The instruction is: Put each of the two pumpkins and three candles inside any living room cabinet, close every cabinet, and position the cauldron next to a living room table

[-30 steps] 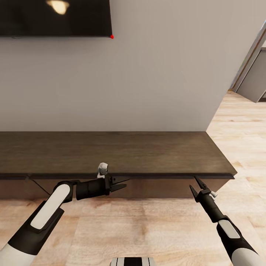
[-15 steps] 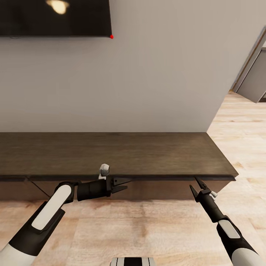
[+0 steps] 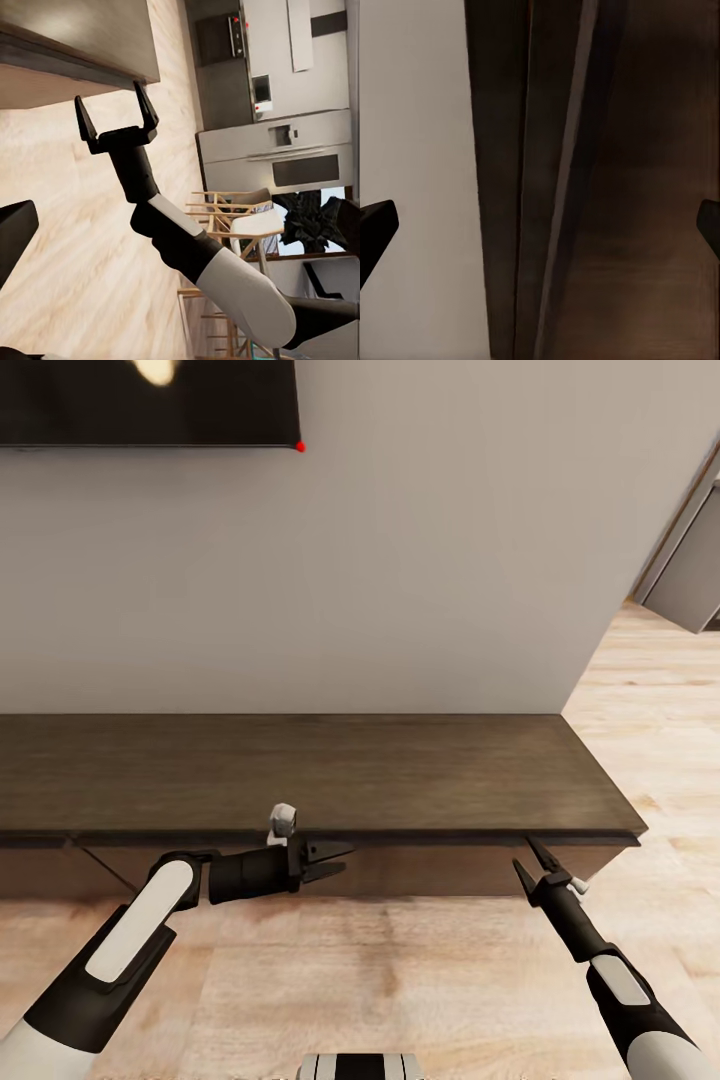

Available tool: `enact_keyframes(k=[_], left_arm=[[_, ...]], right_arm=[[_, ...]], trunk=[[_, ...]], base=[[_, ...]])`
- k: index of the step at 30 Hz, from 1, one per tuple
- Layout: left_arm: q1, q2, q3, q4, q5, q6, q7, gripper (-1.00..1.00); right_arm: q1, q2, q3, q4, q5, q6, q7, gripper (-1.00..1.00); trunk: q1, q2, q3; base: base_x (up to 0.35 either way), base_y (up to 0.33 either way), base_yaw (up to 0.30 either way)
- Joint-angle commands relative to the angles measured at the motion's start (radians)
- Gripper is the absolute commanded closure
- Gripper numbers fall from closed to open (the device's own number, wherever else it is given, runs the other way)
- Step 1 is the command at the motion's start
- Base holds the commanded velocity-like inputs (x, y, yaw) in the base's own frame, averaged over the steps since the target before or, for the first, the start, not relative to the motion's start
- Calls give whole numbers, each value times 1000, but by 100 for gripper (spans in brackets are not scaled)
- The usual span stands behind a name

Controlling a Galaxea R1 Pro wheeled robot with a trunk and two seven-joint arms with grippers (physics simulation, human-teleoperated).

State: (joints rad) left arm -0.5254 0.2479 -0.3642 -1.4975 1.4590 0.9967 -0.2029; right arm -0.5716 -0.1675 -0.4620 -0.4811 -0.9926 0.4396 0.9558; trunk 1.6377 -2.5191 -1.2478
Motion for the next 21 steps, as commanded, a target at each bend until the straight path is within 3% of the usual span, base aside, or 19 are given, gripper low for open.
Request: enact_keyframes(k=[1, 10, 17, 21], left_arm=[[-1, 1, -1, 0, -8, 0, -16, -100], [-1, 1, -1, 0, -9, 0, -31, -100], [-1, 1, -1, 0, -9, 0, -32, -100], [-1, 1, -1, 0, -9, 0, -32, -100]], right_arm=[[-1, 0, -1, 0, -6, 8, 1, -100], [-1, -9, -1, 5, -4, 8, 70, -100], [-1, -15, 0, 7, -3, 8, 79, -100], [-1, -15, 0, 7, -3, 8, 79, -100]], trunk=[[0, -1, -5], [1, -1, -9], [1, -1, -9], [2, -2, -20]], base=[[0, 0, 0], [0, 0, 0], [0, 0, 0], [0, 0, 0]])
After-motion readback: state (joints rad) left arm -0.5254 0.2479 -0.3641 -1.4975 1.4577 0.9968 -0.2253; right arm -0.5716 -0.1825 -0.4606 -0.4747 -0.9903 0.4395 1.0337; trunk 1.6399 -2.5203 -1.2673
